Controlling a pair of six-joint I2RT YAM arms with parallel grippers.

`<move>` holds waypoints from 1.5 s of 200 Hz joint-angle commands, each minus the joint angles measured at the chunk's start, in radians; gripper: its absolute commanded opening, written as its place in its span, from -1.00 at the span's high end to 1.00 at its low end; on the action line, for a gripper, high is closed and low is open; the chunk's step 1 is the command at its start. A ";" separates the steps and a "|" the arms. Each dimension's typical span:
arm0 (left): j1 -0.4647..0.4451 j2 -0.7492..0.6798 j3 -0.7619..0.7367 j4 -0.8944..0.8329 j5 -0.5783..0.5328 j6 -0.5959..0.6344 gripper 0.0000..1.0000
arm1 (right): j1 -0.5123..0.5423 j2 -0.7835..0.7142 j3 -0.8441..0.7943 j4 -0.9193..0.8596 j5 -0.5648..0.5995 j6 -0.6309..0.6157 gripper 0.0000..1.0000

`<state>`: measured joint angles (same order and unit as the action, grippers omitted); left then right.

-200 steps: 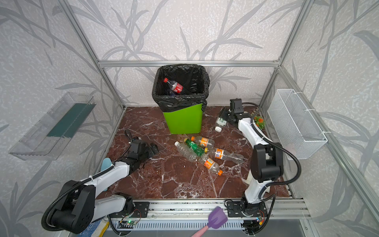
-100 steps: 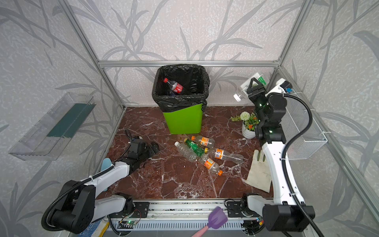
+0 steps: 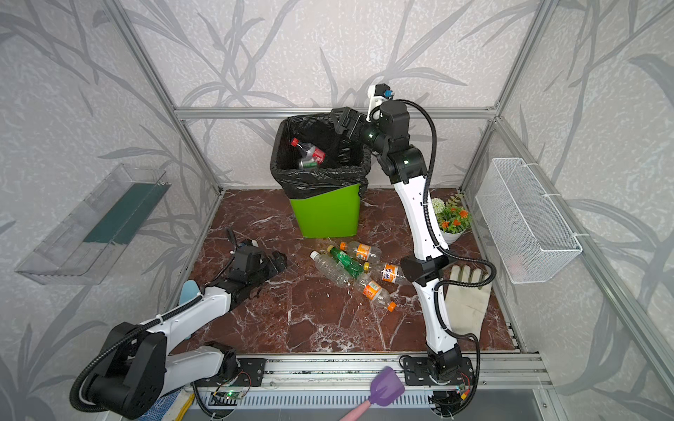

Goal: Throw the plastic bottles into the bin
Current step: 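Carry the green-label bottle over the bin and open the right gripper, then reach the left gripper to the white-cap clear bottle while the right gripper withdraws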

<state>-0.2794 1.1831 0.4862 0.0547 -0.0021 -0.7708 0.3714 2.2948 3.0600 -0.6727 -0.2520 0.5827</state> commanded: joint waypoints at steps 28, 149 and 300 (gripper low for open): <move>-0.059 -0.066 0.013 -0.067 -0.086 0.011 -0.98 | -0.019 -0.348 -0.457 0.046 0.003 -0.134 -0.98; -0.315 0.094 0.147 -0.047 -0.060 -0.329 -0.95 | -0.225 -1.302 -2.311 0.799 0.212 -0.257 -0.98; -0.377 0.522 0.277 0.226 0.145 -0.616 -0.62 | -0.455 -1.443 -2.588 0.743 0.075 -0.224 -0.98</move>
<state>-0.6525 1.6726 0.7467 0.2501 0.1177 -1.3258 -0.0746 0.8536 0.4831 0.0692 -0.1661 0.3691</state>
